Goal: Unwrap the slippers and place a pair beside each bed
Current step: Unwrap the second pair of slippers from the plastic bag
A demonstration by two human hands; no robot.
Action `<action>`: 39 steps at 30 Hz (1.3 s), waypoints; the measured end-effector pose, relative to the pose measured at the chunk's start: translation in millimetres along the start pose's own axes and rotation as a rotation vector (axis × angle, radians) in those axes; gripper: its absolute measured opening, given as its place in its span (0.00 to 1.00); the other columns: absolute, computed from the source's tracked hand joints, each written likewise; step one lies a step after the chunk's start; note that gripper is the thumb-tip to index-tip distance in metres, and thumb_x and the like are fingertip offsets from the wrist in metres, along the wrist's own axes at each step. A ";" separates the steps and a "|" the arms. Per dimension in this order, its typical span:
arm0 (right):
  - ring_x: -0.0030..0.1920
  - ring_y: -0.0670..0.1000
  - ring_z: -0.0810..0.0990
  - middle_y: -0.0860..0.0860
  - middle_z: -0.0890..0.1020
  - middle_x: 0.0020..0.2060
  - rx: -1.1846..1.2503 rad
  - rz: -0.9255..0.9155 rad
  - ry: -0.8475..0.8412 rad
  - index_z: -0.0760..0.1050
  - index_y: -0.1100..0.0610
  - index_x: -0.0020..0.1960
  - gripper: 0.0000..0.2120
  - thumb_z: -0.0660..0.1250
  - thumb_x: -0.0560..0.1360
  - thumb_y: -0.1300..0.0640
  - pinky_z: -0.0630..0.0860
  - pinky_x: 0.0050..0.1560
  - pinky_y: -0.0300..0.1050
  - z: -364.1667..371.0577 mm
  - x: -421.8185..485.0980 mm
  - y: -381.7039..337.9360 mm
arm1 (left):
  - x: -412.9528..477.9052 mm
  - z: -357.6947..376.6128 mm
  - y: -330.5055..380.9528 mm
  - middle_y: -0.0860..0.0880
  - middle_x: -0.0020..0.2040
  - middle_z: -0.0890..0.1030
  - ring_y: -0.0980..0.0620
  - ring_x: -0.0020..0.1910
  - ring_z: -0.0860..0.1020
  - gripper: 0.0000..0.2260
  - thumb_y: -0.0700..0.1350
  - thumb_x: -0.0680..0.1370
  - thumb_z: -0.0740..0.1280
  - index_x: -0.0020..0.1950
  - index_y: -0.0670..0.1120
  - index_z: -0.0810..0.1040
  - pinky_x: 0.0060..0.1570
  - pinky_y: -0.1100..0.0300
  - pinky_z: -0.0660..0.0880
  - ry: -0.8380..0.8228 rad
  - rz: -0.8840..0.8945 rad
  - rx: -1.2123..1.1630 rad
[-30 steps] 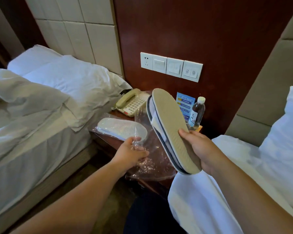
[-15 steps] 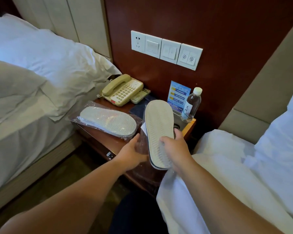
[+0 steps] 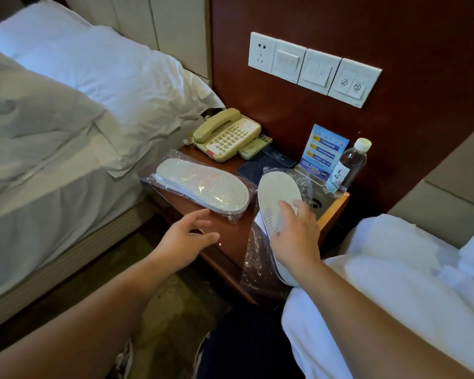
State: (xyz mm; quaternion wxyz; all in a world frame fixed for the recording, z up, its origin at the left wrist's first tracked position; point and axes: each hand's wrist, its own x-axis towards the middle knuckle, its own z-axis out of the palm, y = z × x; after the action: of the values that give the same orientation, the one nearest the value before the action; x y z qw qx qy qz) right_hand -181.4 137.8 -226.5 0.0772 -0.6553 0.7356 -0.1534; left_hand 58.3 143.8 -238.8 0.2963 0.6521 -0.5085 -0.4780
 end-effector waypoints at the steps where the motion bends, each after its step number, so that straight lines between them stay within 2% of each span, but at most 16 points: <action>1: 0.68 0.58 0.64 0.54 0.62 0.71 0.055 -0.037 -0.013 0.63 0.51 0.74 0.32 0.68 0.71 0.57 0.65 0.67 0.55 1.3 5.5 -7.9 | 0.7 -6.3 -4.5 0.59 0.56 0.82 0.56 0.48 0.84 0.27 0.50 0.73 0.77 0.70 0.62 0.72 0.49 0.54 0.83 0.018 -0.007 -0.017; 3: 0.67 0.55 0.67 0.52 0.64 0.69 0.207 -0.079 -0.055 0.67 0.52 0.72 0.28 0.68 0.73 0.56 0.68 0.66 0.51 4.1 19.1 -27.1 | 1.9 -19.0 -13.7 0.61 0.54 0.83 0.57 0.50 0.84 0.24 0.52 0.74 0.76 0.67 0.64 0.73 0.54 0.50 0.82 0.048 -0.020 -0.035; 7: 0.63 0.53 0.73 0.51 0.67 0.68 0.334 -0.071 -0.129 0.67 0.52 0.72 0.28 0.69 0.73 0.53 0.70 0.63 0.48 14.1 54.1 -61.6 | 1.6 -38.0 -30.4 0.67 0.51 0.83 0.62 0.49 0.84 0.23 0.54 0.75 0.73 0.69 0.65 0.72 0.52 0.55 0.81 0.101 -0.027 -0.096; 10: 0.73 0.56 0.62 0.53 0.61 0.75 0.202 -0.086 -0.169 0.63 0.52 0.75 0.33 0.69 0.73 0.50 0.64 0.69 0.52 26.7 79.9 -78.5 | 0.5 -45.3 -40.4 0.67 0.52 0.83 0.61 0.50 0.84 0.23 0.55 0.76 0.72 0.69 0.67 0.71 0.54 0.55 0.81 0.115 -0.060 -0.138; 12: 0.76 0.58 0.54 0.55 0.55 0.78 0.074 -0.104 -0.204 0.58 0.52 0.77 0.36 0.68 0.73 0.46 0.59 0.72 0.54 34.6 95.9 -86.0 | 0.9 -49.6 -46.4 0.67 0.51 0.83 0.61 0.53 0.83 0.21 0.55 0.75 0.72 0.65 0.69 0.72 0.57 0.54 0.79 0.119 -0.086 -0.148; 15: 0.76 0.60 0.56 0.57 0.56 0.78 -0.112 -0.054 -0.299 0.50 0.50 0.79 0.42 0.66 0.72 0.42 0.58 0.73 0.57 45.6 115.0 -94.9 | 1.9 -58.2 -55.1 0.68 0.51 0.83 0.60 0.53 0.83 0.17 0.55 0.75 0.73 0.56 0.75 0.73 0.56 0.55 0.80 0.132 -0.107 -0.166; 18: 0.72 0.59 0.63 0.54 0.67 0.72 -0.202 0.015 -0.368 0.47 0.48 0.79 0.48 0.67 0.65 0.41 0.59 0.69 0.60 49.3 122.3 -103.3 | 1.5 -68.6 -61.5 0.67 0.51 0.83 0.61 0.50 0.84 0.15 0.55 0.74 0.72 0.53 0.75 0.74 0.51 0.56 0.80 0.152 -0.100 -0.178; 21: 0.69 0.60 0.64 0.55 0.69 0.69 -0.264 -0.016 -0.364 0.60 0.49 0.74 0.49 0.70 0.57 0.36 0.60 0.67 0.61 44.0 123.2 -112.9 | 0.2 -76.8 -62.6 0.66 0.50 0.84 0.62 0.48 0.84 0.16 0.53 0.76 0.72 0.60 0.68 0.76 0.50 0.57 0.79 0.181 -0.094 -0.183; 23: 0.66 0.60 0.66 0.55 0.69 0.66 -0.260 -0.057 -0.345 0.66 0.50 0.68 0.46 0.73 0.54 0.35 0.64 0.64 0.58 39.4 120.2 -117.5 | -2.3 -79.3 -59.9 0.65 0.49 0.84 0.62 0.47 0.84 0.14 0.52 0.76 0.72 0.60 0.67 0.76 0.50 0.57 0.79 0.194 -0.097 -0.187; 27: 0.57 0.56 0.75 0.52 0.73 0.57 0.016 -0.072 -0.391 0.66 0.51 0.58 0.40 0.81 0.54 0.42 0.75 0.50 0.50 28.6 105.3 -120.7 | -13.5 -78.9 -46.6 0.66 0.48 0.84 0.63 0.47 0.84 0.13 0.52 0.77 0.71 0.58 0.67 0.76 0.47 0.60 0.78 0.178 -0.092 -0.192; 29: 0.48 0.52 0.77 0.48 0.76 0.51 0.113 -0.088 -0.377 0.63 0.48 0.51 0.35 0.82 0.55 0.46 0.73 0.40 0.47 21.0 92.9 -121.4 | -21.4 -78.5 -38.2 0.67 0.49 0.83 0.64 0.47 0.83 0.13 0.53 0.78 0.71 0.59 0.66 0.75 0.47 0.62 0.78 0.164 -0.080 -0.183; 30: 0.46 0.51 0.77 0.47 0.76 0.49 0.147 -0.102 -0.354 0.61 0.47 0.49 0.34 0.82 0.56 0.48 0.73 0.38 0.46 16.5 85.7 -121.6 | -25.5 -78.5 -33.9 0.67 0.48 0.83 0.64 0.47 0.83 0.13 0.52 0.78 0.71 0.59 0.65 0.76 0.46 0.62 0.78 0.163 -0.073 -0.180; 32: 0.47 0.51 0.77 0.48 0.76 0.51 0.206 -0.126 -0.306 0.59 0.46 0.51 0.35 0.82 0.58 0.51 0.77 0.43 0.49 6.7 71.9 -122.1 | -33.6 -80.2 -25.2 0.67 0.47 0.84 0.64 0.46 0.84 0.12 0.52 0.78 0.71 0.60 0.64 0.76 0.45 0.62 0.78 0.173 -0.059 -0.183; 34: 0.55 0.54 0.77 0.50 0.74 0.59 0.287 -0.140 -0.271 0.57 0.44 0.62 0.42 0.82 0.60 0.53 0.79 0.52 0.52 -4.7 58.1 -121.2 | -41.8 -82.5 -14.4 0.64 0.48 0.85 0.64 0.46 0.84 0.12 0.51 0.78 0.71 0.60 0.62 0.77 0.44 0.62 0.78 0.185 -0.050 -0.200; 36: 0.65 0.55 0.72 0.50 0.69 0.68 0.368 -0.147 -0.242 0.50 0.43 0.74 0.54 0.82 0.61 0.53 0.74 0.61 0.55 -16.7 43.9 -119.8 | -49.6 -85.1 -2.0 0.60 0.49 0.85 0.62 0.46 0.84 0.13 0.50 0.78 0.71 0.62 0.60 0.78 0.44 0.61 0.78 0.198 -0.042 -0.226; 39: 0.71 0.54 0.66 0.49 0.64 0.73 0.404 -0.184 -0.188 0.41 0.40 0.77 0.60 0.81 0.62 0.52 0.68 0.67 0.55 -33.6 22.2 -119.7 | -61.1 -86.3 19.7 0.57 0.53 0.84 0.58 0.50 0.84 0.15 0.49 0.78 0.72 0.65 0.56 0.77 0.46 0.58 0.79 0.209 -0.024 -0.291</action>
State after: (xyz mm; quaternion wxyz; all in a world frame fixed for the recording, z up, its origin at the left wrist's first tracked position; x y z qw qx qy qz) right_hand -82.3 108.8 -153.9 0.2607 -0.7020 0.6168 -0.2423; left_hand 129.0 186.9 -170.2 0.4331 0.6546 -0.3923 -0.4796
